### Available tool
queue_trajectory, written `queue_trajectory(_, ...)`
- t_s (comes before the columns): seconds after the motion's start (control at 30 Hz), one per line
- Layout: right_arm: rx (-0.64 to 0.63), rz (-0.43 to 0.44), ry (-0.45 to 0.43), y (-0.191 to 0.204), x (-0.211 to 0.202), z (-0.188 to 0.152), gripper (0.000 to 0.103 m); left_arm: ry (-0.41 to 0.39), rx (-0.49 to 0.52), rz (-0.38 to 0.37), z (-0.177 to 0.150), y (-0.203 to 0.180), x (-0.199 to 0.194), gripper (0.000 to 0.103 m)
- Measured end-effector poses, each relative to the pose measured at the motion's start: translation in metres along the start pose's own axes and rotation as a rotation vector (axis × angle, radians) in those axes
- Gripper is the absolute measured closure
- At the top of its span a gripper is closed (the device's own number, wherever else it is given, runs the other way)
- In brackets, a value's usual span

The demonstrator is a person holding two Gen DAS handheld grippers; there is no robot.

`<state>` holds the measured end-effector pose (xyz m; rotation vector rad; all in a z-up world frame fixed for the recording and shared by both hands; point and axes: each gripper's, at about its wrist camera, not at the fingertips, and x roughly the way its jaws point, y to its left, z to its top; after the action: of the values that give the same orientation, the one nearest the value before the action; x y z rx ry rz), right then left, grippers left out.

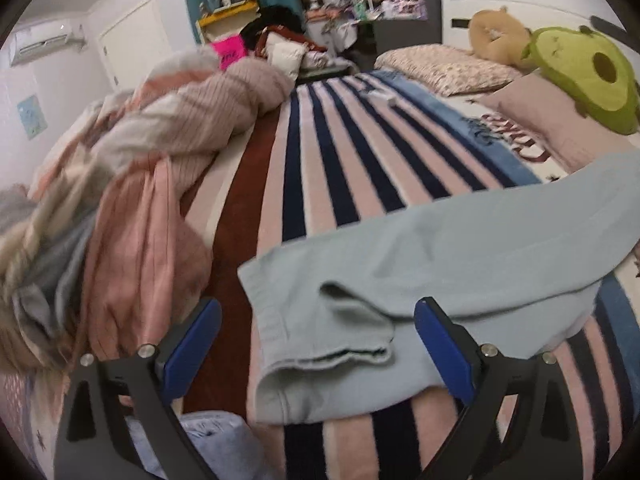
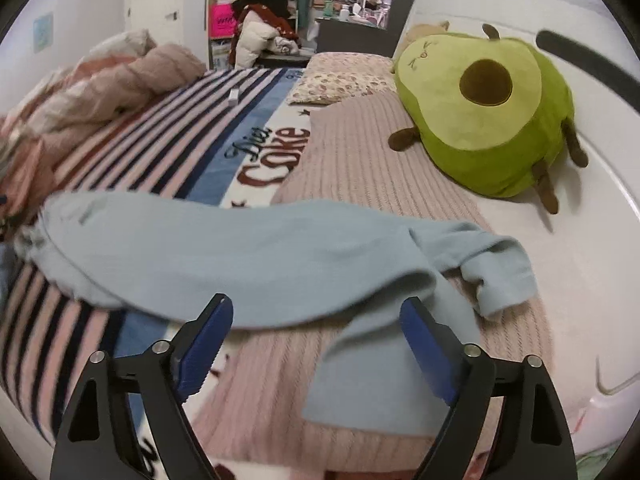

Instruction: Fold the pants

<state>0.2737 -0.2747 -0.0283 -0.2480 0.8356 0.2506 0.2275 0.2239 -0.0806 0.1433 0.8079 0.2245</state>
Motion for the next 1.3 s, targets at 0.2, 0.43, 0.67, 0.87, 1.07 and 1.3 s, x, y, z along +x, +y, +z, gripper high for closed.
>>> queue_trajectory(0.2, 0.044, -0.009, 0.049, -0.013, 0.009, -0.021, 0.019, 0.073, 0.162, 0.030, -0.021, -0.023, 0.035, 0.007)
queue_trajectory(0.43, 0.094, 0.010, 0.070, -0.018, 0.023, -0.028, 0.019, 0.078, 0.250, 0.047, -0.018, -0.044, 0.047, 0.018)
queue_trajectory(0.67, 0.093, 0.000, 0.054, -0.015, 0.029, -0.022, 0.019, 0.071, 0.168, 0.070, -0.003, -0.022, 0.059, 0.096)
queue_trajectory(0.87, 0.111, 0.010, 0.043, -0.014, 0.034, -0.014, 0.019, -0.018, 0.025, 0.233, 0.028, 0.023, 0.064, 0.097)
queue_trajectory(1.07, 0.087, -0.014, 0.033, -0.009, 0.040, -0.003, 0.019, 0.009, -0.051, 0.352, 0.030, 0.049, 0.092, 0.082)
queue_trajectory(1.3, -0.009, -0.097, 0.019, -0.007, 0.033, -0.011, 0.019, -0.130, -0.075, 0.200, 0.031, 0.020, 0.035, 0.035)
